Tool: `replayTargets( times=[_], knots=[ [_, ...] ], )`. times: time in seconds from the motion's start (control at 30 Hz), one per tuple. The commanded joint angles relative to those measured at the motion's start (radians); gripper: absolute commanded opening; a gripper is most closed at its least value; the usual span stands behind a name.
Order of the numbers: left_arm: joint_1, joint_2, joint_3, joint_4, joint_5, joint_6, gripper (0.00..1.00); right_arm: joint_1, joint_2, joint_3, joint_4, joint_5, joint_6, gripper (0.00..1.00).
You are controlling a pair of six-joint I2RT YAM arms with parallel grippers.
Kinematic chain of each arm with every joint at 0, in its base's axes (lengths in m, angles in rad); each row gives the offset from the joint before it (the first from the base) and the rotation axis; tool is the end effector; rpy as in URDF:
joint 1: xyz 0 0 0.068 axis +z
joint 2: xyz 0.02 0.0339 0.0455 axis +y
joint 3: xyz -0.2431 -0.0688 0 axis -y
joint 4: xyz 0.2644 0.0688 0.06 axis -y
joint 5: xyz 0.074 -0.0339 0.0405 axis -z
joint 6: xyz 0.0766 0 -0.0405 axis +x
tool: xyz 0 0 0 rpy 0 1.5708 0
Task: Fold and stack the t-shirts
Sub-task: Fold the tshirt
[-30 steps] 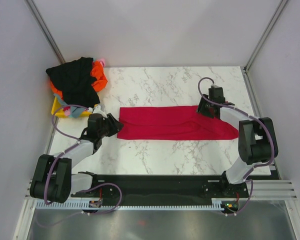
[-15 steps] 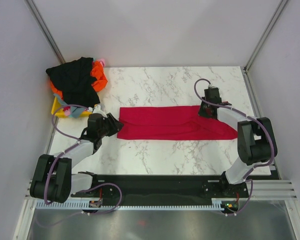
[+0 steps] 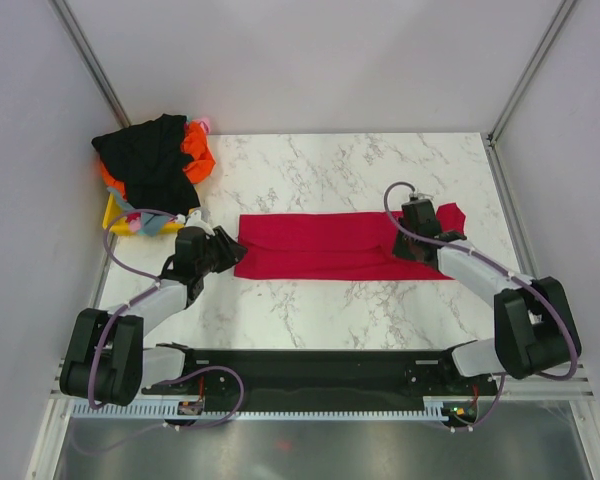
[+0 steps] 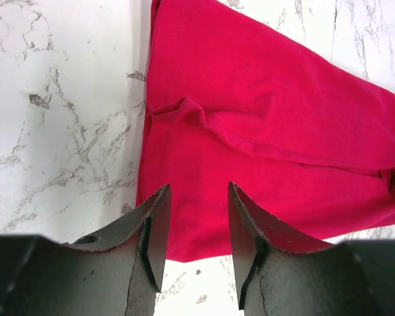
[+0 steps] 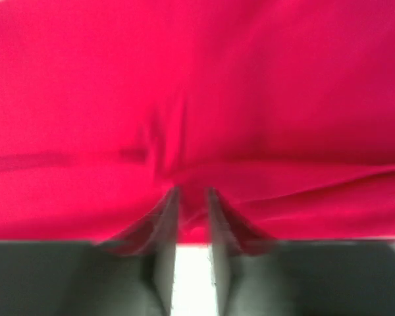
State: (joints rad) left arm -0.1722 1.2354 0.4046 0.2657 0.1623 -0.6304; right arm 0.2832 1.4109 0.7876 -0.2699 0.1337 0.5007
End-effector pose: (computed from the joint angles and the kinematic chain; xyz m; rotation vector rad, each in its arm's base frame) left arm 0.2825 -0.0617 0.1082 -0.4028 2.1596 -0.6358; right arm 0.3149 0.0810 0.1311 0.3248 2.4398 0.1790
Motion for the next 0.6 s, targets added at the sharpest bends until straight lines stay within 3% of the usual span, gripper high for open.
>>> replayTargets(
  times=[0.0,0.07,0.1,0.23,0.37,0.47,0.57],
  knots=[
    [0.0,0.003,0.007,0.046,0.006,-0.023,0.47,0.069,-0.098,-0.071,-0.061,0.01,0.05,0.37],
    [0.0,0.004,0.008,0.046,0.005,-0.023,0.47,0.108,-0.163,-0.079,-0.089,0.027,0.07,0.57],
    [0.002,0.006,0.011,0.044,0.006,-0.023,0.47,0.116,-0.187,-0.076,-0.116,0.04,0.075,0.59],
    [-0.001,0.003,0.025,0.032,0.009,-0.009,0.46,0.117,-0.294,-0.007,-0.175,0.148,0.05,0.65],
    [-0.071,0.018,0.088,-0.02,-0.001,0.037,0.46,0.1,-0.265,0.039,-0.186,0.251,0.03,0.69],
    [-0.194,0.094,0.233,-0.129,-0.095,0.109,0.47,0.03,-0.17,0.053,-0.183,0.213,0.029,0.68],
    [-0.243,0.251,0.443,-0.259,-0.081,0.143,0.49,-0.071,-0.077,0.047,-0.146,0.15,0.038,0.68]
  ],
)
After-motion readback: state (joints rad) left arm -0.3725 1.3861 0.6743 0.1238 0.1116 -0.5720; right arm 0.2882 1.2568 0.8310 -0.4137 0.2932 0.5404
